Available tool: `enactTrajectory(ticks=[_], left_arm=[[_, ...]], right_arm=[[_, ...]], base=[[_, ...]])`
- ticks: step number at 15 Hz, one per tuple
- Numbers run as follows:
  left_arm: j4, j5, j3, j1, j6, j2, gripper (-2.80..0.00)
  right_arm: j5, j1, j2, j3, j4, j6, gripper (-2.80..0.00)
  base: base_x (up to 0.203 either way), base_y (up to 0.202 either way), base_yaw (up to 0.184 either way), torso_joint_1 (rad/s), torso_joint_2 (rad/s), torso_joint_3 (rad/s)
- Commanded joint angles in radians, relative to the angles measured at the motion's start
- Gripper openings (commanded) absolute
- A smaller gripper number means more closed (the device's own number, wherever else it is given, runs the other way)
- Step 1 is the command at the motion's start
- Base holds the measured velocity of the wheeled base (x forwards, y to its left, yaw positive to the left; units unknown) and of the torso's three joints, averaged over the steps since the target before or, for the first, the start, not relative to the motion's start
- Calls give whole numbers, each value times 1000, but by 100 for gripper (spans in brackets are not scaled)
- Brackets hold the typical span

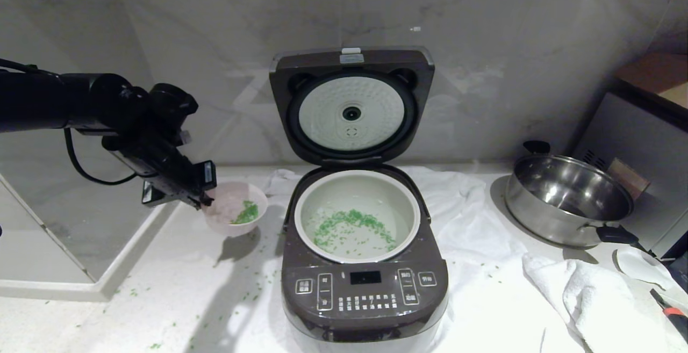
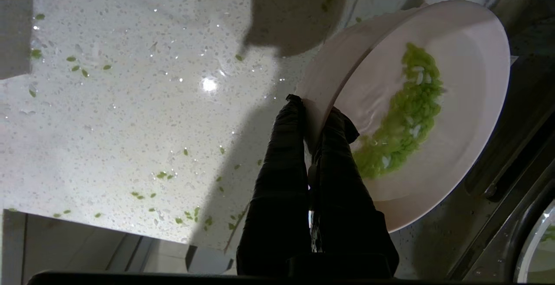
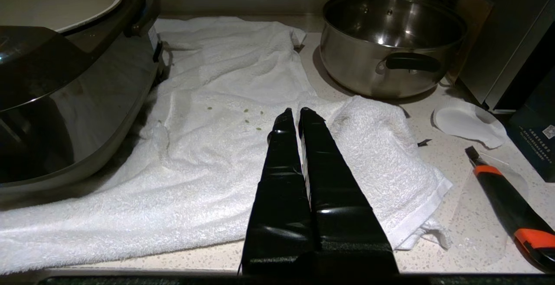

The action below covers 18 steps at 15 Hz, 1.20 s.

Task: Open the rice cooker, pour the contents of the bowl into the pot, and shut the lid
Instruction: Pour the water from the bowl into the rice cooker

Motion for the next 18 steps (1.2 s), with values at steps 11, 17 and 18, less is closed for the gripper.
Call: enactTrajectory(ticks=[11, 17, 18], left_arm=[[89, -145, -95, 41, -6, -3, -280], [91, -149, -121, 32, -18, -9, -280], [93, -149, -136, 26, -21, -9, -280]], right_arm=[[0, 0, 0, 0, 0, 0, -280], [0, 0, 0, 0, 0, 0, -280], [0, 0, 0, 0, 0, 0, -280]], base=[[0, 0, 0, 0, 0, 0], [0, 0, 0, 0, 0, 0], [0, 0, 0, 0, 0, 0]])
